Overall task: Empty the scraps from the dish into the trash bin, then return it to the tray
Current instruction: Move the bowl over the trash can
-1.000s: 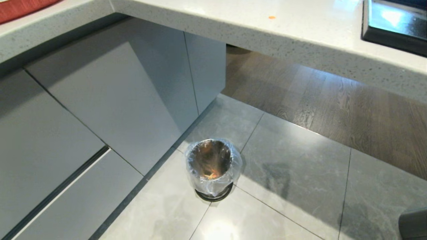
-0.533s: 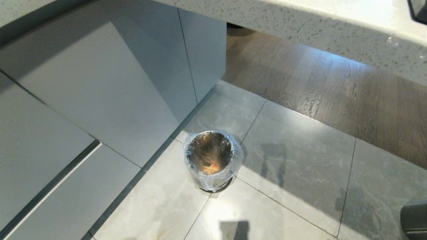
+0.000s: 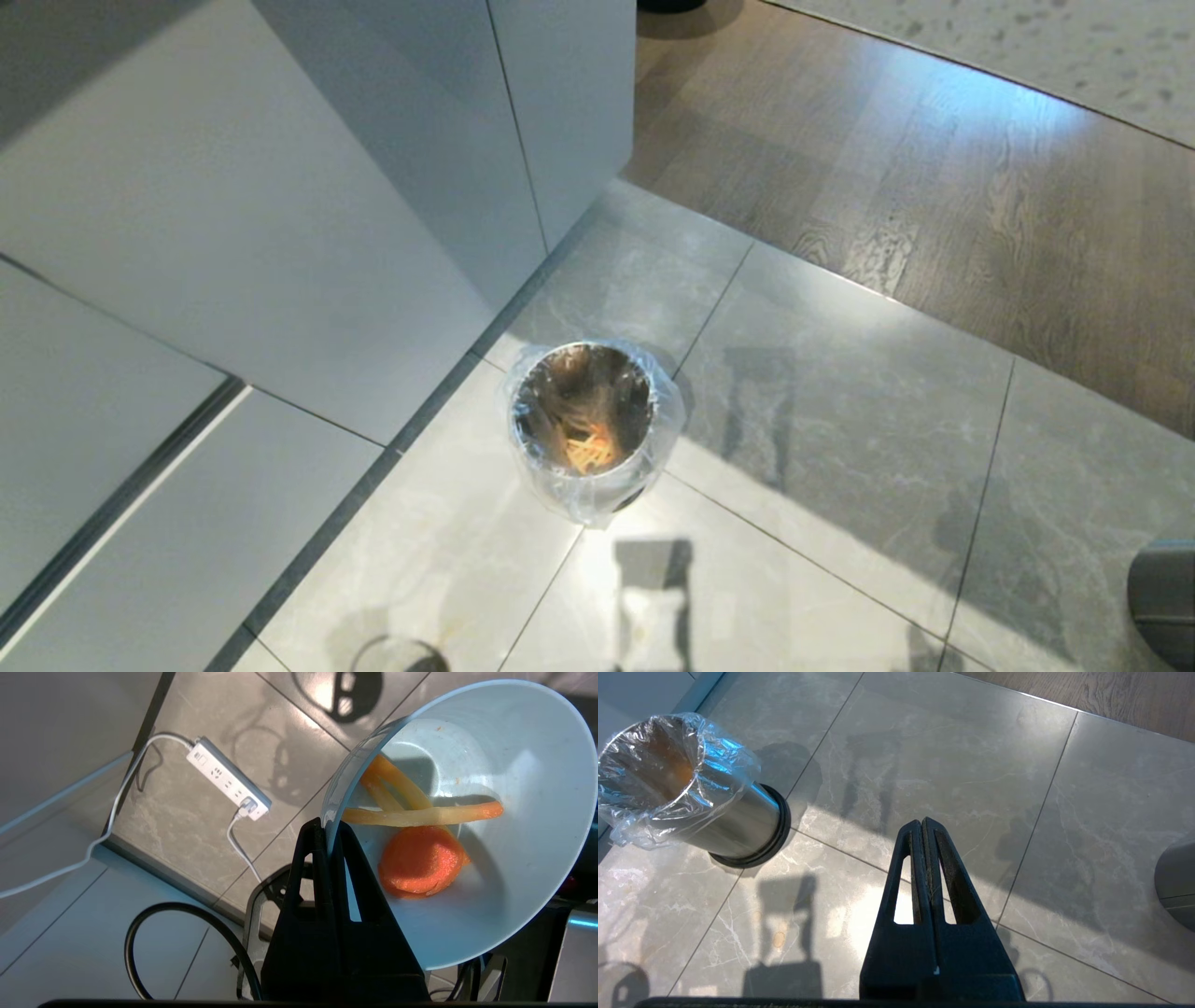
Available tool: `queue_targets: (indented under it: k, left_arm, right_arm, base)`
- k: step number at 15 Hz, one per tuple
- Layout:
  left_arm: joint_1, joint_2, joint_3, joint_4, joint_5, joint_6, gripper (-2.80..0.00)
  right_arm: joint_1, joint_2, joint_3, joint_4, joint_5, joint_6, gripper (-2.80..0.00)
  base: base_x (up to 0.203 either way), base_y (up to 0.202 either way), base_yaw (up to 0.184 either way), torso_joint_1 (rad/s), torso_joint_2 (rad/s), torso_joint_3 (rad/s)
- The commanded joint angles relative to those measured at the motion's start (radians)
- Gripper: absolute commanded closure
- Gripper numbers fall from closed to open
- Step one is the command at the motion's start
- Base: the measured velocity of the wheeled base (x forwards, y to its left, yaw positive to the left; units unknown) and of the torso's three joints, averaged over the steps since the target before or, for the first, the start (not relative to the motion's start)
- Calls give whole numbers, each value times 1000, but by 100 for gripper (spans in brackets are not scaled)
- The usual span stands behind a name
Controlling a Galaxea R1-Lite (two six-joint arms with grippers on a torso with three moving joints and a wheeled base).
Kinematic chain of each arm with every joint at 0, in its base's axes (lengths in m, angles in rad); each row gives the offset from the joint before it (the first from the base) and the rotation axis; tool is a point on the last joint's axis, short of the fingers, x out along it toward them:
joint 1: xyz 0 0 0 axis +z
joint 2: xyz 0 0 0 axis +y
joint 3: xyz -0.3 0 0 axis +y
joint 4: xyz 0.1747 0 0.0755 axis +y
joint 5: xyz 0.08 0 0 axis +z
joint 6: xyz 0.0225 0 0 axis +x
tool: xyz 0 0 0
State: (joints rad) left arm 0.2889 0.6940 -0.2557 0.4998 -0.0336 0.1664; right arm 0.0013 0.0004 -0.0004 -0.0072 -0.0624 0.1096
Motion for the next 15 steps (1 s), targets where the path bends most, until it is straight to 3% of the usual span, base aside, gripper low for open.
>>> queue_targets:
  k: [1,7,12,15]
  left_arm:
    - [1,-1,-17,-1,-7,-1,0]
    - [4,35,-78,-22,-28,-28,0]
    - [2,257,-103,-241,-30,-33,0]
    - [-1,441,-186,-368,-65,-31,0]
  right_arm:
    - [0,0,0,0,0,1,0]
    - [0,0,-1,0,0,1,0]
    - [0,0,-1,0,0,1,0]
    - [0,0,-1,0,0,1,0]
  base:
    - [0,0,0,2,3,-60]
    - [0,0,0,1,1,-4]
    - [0,0,0,0,0,0]
    - [0,0,0,0,0,0]
